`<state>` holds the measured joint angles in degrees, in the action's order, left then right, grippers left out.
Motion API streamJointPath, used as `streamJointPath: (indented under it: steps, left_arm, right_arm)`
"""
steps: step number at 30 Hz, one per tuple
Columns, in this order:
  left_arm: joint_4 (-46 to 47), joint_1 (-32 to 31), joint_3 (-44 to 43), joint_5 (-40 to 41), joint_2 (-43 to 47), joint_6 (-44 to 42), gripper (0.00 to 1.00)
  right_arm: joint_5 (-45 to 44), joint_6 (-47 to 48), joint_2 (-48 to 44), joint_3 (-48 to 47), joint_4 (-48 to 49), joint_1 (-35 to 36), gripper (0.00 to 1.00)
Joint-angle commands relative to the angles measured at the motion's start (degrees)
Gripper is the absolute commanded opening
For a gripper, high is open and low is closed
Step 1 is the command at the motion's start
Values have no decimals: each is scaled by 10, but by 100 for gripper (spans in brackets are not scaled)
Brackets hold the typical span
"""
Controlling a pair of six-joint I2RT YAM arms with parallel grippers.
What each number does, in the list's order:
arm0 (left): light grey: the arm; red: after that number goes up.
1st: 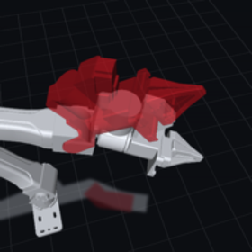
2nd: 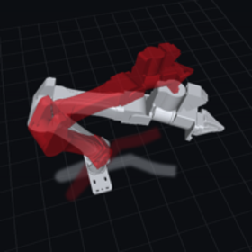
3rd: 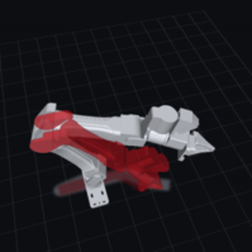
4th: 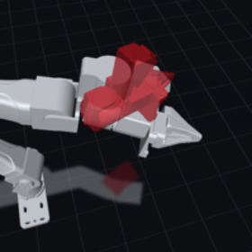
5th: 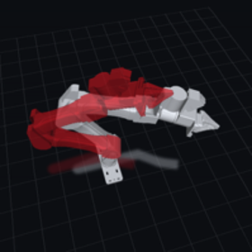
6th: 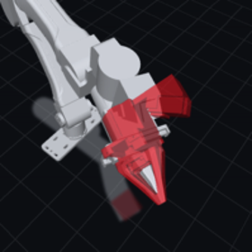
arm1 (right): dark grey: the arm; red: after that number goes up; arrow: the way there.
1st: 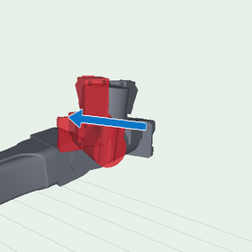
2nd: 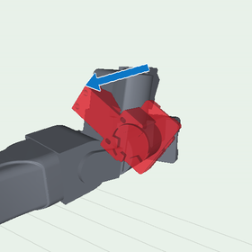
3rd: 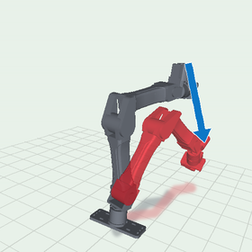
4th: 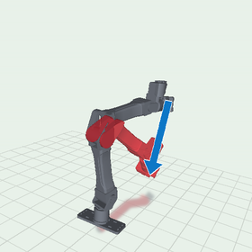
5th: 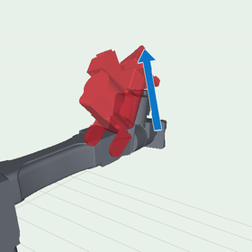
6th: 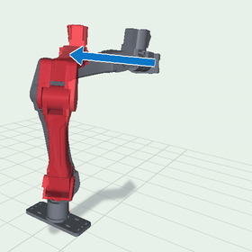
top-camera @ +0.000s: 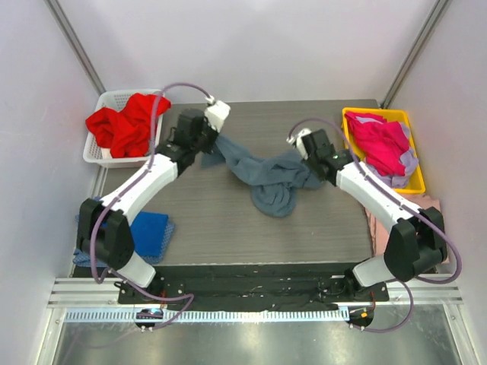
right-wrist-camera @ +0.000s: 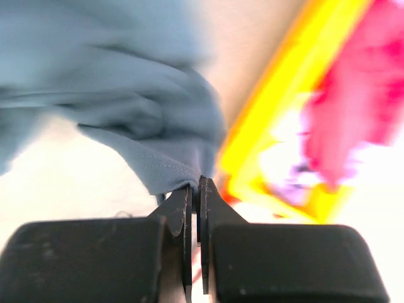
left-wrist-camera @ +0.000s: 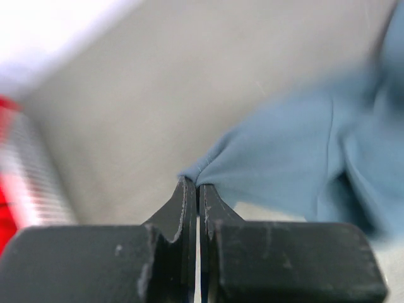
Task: Fold and stack the t-shirts
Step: Flatten out the tshirt
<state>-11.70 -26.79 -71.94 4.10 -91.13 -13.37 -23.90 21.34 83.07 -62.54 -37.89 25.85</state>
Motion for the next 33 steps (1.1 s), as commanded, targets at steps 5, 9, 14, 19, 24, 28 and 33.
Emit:
streamJointPath:
  steps: [5,9,14,19,24,28,33]
  left_arm:
    - [-59,44,-162,29,70,14,0]
    - [-86,52,-242,76,51,18,0]
    - [-145,66,-371,143,10,40,0]
    - [-169,71,-415,216,5,34,0]
    - [-212,95,-446,246,-1,23,0]
    - [-225,103,-444,251,-2,19,0]
    - [-225,102,-462,259,9,14,0]
  right_arm:
    - [-109,84,-2,-204,0,-69,1]
    - [-120,108,36,-315,1,-88,1]
    - [-139,135,90,-432,1,-118,1]
    - [-151,150,133,-553,1,-149,1]
    - [-137,134,150,-644,10,-193,1]
    - [-142,146,139,-645,44,-199,1]
    - [-153,161,141,-677,48,-200,1]
